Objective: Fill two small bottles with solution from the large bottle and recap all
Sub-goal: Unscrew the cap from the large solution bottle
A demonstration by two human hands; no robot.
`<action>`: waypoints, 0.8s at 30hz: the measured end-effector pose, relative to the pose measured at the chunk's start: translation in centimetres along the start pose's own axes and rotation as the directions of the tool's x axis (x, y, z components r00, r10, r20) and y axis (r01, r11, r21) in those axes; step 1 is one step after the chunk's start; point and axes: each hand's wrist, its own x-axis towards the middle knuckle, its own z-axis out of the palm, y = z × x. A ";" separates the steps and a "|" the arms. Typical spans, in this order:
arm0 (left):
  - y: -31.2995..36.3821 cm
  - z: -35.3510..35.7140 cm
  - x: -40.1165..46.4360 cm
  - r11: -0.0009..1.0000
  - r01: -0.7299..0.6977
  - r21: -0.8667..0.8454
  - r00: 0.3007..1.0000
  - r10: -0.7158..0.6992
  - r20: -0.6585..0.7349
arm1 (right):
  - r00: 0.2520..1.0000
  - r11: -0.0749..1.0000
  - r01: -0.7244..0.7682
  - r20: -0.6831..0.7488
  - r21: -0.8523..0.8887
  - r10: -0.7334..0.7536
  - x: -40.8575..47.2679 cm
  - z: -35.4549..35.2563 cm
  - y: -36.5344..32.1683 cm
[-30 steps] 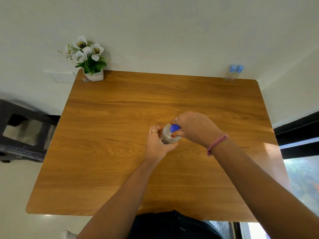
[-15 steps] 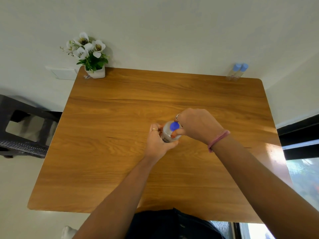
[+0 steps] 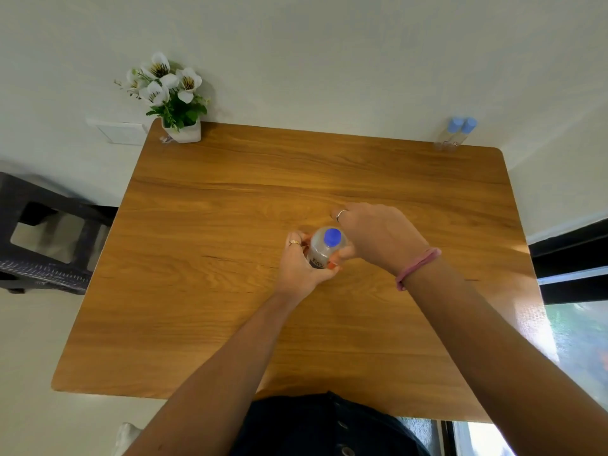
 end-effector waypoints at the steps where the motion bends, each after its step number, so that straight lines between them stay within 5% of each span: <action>1: 0.0 0.0 0.0 1.000 -0.003 -0.001 1.000 0.003 0.000 | 0.999 0.999 0.033 0.001 0.032 -0.033 -0.1 0.1 0.0; 6: 0.0 -0.1 0.0 1.000 -0.023 0.011 1.000 0.023 0.009 | 0.995 0.993 0.096 -0.002 0.069 -0.097 0.3 1.0 -0.5; 9: 0.1 -0.1 -0.2 0.999 -0.042 0.022 0.999 0.042 0.006 | 1.000 0.943 -0.028 0.001 0.332 0.029 0.6 1.5 0.4; 12: 0.2 -0.1 -0.2 0.996 -0.066 0.055 0.998 0.067 -0.010 | 0.984 0.676 -0.105 -0.023 0.730 0.177 -0.8 1.7 1.8; 14: 0.0 -0.1 -0.1 0.994 -0.071 0.078 0.997 0.072 -0.007 | 0.956 0.352 -0.117 0.010 0.929 0.292 -2.1 2.4 2.6; 17: -0.1 -0.2 0.0 0.989 -0.057 0.133 0.998 0.052 0.041 | 0.900 0.059 -0.131 0.094 0.990 0.426 -3.4 5.4 3.6; 21: -0.9 -1.9 -0.1 0.922 -0.051 0.383 0.973 -0.040 0.225 | 0.866 0.021 -0.202 0.169 0.979 0.470 -3.5 10.7 4.2; 24: -1.6 -3.8 -0.2 0.891 -0.023 0.452 0.970 -0.090 0.226 | 0.862 0.148 -0.239 0.139 0.960 0.487 -3.3 13.3 3.7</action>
